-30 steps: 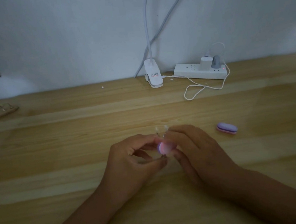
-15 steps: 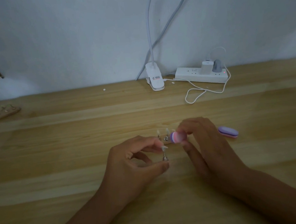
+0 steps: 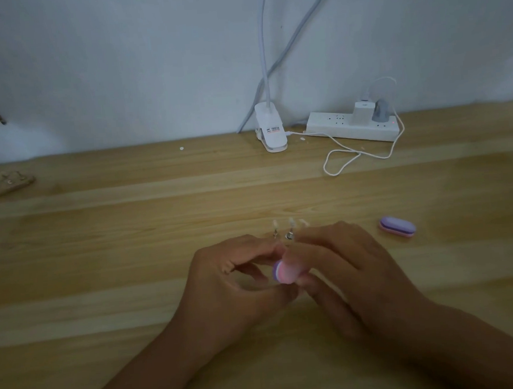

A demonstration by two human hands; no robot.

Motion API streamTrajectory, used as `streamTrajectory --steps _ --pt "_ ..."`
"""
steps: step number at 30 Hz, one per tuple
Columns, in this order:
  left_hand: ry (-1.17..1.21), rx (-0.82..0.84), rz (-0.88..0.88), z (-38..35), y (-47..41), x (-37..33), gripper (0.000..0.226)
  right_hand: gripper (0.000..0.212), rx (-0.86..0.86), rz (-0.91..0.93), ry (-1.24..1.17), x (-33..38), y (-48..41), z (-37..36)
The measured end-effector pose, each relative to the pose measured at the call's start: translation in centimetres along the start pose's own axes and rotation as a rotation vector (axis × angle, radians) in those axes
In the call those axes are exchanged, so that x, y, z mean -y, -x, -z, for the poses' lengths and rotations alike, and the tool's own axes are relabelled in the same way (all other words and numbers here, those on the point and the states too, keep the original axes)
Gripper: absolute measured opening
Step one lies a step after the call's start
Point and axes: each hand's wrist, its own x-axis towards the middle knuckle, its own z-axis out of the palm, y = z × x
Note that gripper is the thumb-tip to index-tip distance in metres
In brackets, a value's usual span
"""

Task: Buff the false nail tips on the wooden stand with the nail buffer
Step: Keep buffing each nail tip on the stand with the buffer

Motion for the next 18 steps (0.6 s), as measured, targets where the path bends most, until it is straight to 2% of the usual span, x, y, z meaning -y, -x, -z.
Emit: streamTrajectory --steps 4,6,8,11,15,18 --pt "0.062 -0.024 0.045 0.3 -0.1 0.2 0.032 0.02 0.007 -0.11 0.011 -2.0 -0.1 0.9" --pt "0.055 -0.005 0.057 0.2 -0.1 0.1 0.033 0.019 -0.025 -0.158 -0.066 -1.9 -0.1 1.1" --pt "0.059 0.0 0.052 0.1 -0.1 0.1 0.037 0.019 -0.035 -0.12 -0.146 -0.9 -0.1 0.7" --pt "0.071 -0.003 0.02 0.2 0.0 0.0 0.037 0.02 -0.004 -0.03 -0.086 -0.4 0.1 0.3" --pt "0.115 -0.021 0.052 0.2 0.0 0.1 0.034 0.021 -0.016 -0.162 -0.059 -2.1 -0.1 1.2" --pt "0.106 0.001 0.053 0.1 0.0 0.1 0.041 0.02 -0.054 -0.123 -0.149 -0.9 -0.3 0.7"
